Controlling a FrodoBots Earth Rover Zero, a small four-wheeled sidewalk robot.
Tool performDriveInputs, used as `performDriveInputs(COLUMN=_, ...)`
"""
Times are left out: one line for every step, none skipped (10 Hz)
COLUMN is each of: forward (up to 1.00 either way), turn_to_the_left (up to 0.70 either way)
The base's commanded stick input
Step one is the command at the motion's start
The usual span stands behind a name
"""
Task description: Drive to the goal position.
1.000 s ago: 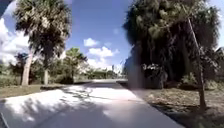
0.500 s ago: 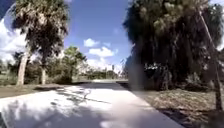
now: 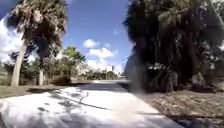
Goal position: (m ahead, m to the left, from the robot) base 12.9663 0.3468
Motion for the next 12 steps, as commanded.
performDriveInputs(forward=0.70, turn_to_the_left=0.00)
performDriveInputs(forward=0.70, turn_to_the_left=0.00)
performDriveInputs(forward=0.70, turn_to_the_left=0.00)
performDriveInputs(forward=0.70, turn_to_the_left=0.00)
performDriveInputs(forward=0.70, turn_to_the_left=0.00)
performDriveInputs(forward=0.70, turn_to_the_left=0.00)
performDriveInputs(forward=0.70, turn_to_the_left=0.00)
performDriveInputs(forward=0.70, turn_to_the_left=0.00)
performDriveInputs(forward=0.70, turn_to_the_left=0.00)
performDriveInputs(forward=0.70, turn_to_the_left=0.00)
performDriveInputs(forward=0.70, turn_to_the_left=0.00)
performDriveInputs(forward=0.70, turn_to_the_left=0.00)
